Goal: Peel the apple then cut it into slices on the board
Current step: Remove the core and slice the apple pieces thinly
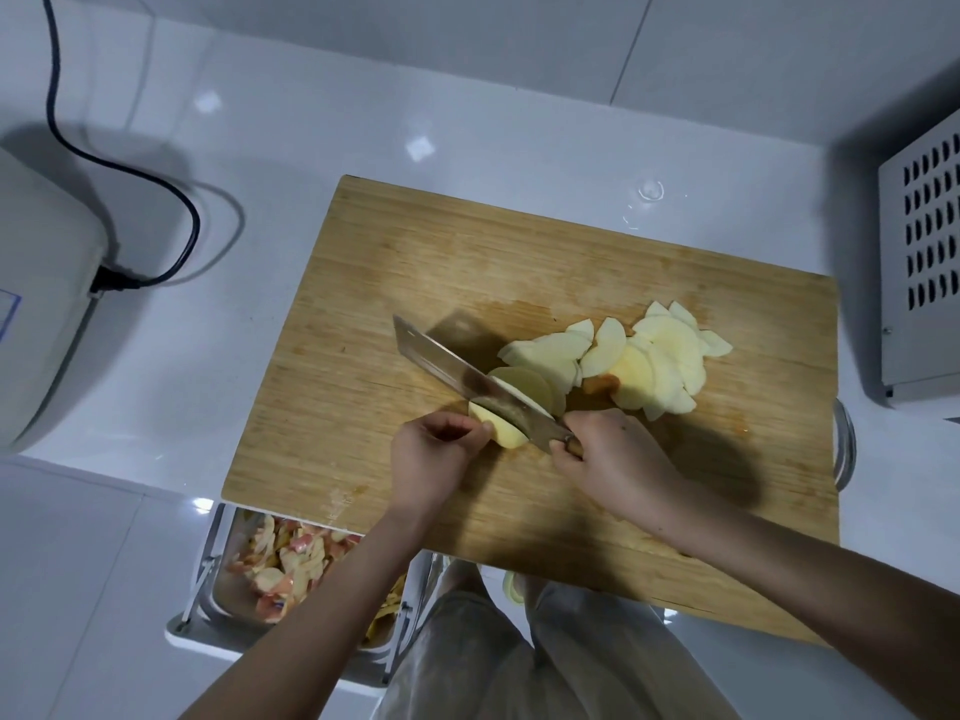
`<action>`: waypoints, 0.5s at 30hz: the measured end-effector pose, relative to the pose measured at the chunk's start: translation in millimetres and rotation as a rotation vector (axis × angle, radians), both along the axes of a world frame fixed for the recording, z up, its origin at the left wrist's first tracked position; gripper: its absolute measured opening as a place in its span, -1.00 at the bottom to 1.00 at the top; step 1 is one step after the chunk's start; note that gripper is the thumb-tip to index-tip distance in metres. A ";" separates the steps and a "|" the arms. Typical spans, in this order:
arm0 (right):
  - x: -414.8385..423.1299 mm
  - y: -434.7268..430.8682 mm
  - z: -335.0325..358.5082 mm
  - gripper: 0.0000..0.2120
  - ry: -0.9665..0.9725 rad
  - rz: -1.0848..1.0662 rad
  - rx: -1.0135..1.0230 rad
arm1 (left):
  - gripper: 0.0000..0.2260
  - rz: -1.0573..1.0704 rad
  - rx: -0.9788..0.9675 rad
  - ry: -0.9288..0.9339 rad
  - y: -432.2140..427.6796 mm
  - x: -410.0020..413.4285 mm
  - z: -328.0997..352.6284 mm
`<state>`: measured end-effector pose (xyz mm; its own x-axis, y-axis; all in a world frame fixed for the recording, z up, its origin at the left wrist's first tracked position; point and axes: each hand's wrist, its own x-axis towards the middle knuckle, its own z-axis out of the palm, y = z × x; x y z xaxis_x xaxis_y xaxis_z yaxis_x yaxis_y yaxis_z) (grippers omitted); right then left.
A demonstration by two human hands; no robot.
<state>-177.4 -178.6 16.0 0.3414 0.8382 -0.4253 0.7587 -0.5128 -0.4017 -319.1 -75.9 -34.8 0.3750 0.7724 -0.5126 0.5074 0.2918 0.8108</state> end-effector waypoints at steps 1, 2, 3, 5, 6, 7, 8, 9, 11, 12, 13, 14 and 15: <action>0.5 -1.4 1.4 -0.84 0.007 -0.003 0.008 | -0.93 0.000 -0.004 -0.004 0.3 -0.6 -0.1; 0.6 -4.2 4.1 -0.85 0.012 -0.009 0.018 | -0.93 -0.007 -0.005 -0.006 0.4 -1.5 0.3; 1.0 -7.2 7.4 -0.85 0.010 -0.013 0.032 | -0.94 -0.018 0.000 -0.009 0.6 -2.3 0.2; 1.8 -13.5 16.3 -0.83 -0.011 -0.006 0.047 | -0.95 -0.042 0.024 -0.012 0.5 -4.1 0.0; 1.7 -16.2 21.0 -0.82 -0.023 0.003 0.049 | -0.95 -0.047 0.035 -0.010 0.4 -4.5 0.2; 1.5 -18.3 24.9 -0.80 -0.030 0.010 0.051 | -0.94 -0.046 0.040 -0.007 0.3 -4.6 0.2; 1.7 -19.5 28.0 -0.80 -0.032 0.014 0.051 | -0.93 -0.042 0.040 -0.006 0.5 -4.4 0.1; 1.8 -20.2 29.4 -0.80 -0.030 0.019 0.047 | -0.92 -0.040 0.035 -0.005 0.9 -4.2 -0.2; 1.7 -20.4 29.0 -0.83 -0.033 0.032 0.036 | -0.93 -0.046 0.029 -0.008 0.9 -3.6 -0.4; 1.4 -20.3 27.9 -0.84 -0.036 0.038 0.028 | -0.94 -0.046 0.032 -0.010 0.7 -3.7 -0.3; 1.2 -20.2 26.8 -0.84 -0.039 0.044 0.022 | -0.94 -0.043 0.035 -0.013 0.5 -3.6 -0.1; 1.2 -20.1 26.6 -0.84 -0.042 0.048 0.016 | -0.94 -0.043 0.038 -0.015 0.2 -3.5 0.2; 1.2 -19.8 26.6 -0.84 -0.042 0.049 0.014 | -0.95 -0.045 0.042 -0.015 0.0 -3.6 0.2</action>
